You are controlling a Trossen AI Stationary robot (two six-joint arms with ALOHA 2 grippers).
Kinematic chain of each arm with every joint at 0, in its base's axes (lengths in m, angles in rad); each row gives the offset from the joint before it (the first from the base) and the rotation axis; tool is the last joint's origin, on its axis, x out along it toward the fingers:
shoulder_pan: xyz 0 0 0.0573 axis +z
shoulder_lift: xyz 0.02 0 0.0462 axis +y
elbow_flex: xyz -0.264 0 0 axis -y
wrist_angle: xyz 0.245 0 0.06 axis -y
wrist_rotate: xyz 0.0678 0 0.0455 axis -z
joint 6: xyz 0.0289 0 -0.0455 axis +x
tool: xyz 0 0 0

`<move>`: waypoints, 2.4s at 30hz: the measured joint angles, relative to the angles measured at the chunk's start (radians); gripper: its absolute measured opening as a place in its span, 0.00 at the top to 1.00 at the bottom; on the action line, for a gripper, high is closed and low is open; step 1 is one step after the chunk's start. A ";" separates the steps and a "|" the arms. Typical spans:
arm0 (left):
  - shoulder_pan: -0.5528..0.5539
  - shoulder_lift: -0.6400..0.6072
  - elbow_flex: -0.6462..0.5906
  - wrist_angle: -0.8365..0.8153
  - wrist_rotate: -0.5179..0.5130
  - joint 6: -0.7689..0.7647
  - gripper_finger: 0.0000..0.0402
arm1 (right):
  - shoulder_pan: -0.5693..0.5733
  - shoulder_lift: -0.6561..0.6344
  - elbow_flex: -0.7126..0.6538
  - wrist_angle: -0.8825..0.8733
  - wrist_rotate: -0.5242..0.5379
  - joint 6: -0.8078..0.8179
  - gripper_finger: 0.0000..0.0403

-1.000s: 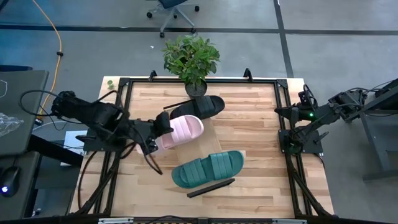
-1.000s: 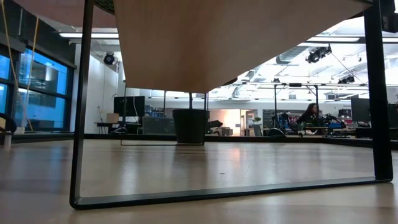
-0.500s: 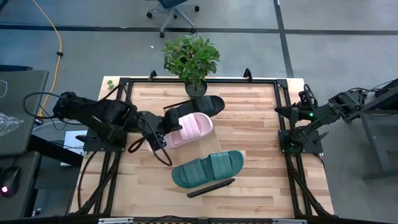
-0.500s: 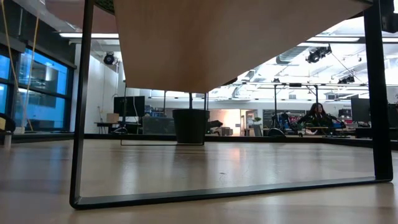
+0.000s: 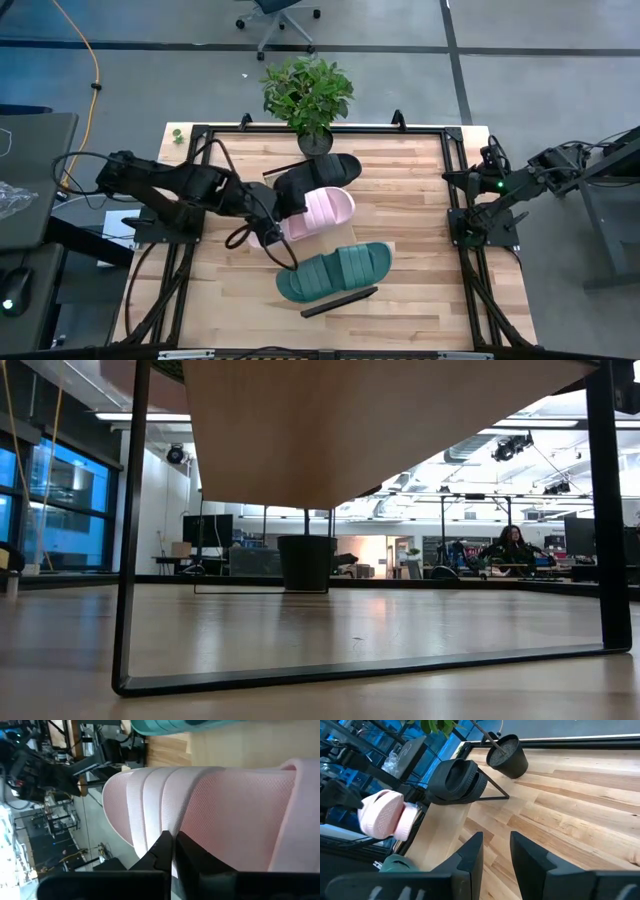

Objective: Pick and place slides into the shelf
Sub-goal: Put the pink slides on the shelf

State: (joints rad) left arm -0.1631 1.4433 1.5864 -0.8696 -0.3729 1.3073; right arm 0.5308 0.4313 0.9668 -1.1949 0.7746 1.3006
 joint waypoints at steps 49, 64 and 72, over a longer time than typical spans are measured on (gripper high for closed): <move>0.104 0.245 0.136 -0.045 0.154 -0.060 1.00 | 0.000 0.001 0.000 -0.036 -0.008 -0.026 0.78; 0.105 0.254 0.135 -0.024 0.152 -0.085 1.00 | 0.000 0.000 0.000 -0.037 -0.023 -0.048 0.78; 0.105 0.254 0.135 -0.049 0.149 -0.087 0.98 | 0.000 0.000 0.000 -0.037 -0.023 -0.049 0.78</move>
State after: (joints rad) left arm -0.0582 1.6978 1.7214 -0.9184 -0.2241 1.2201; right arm 0.5308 0.4316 0.9668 -1.2316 0.7513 1.2518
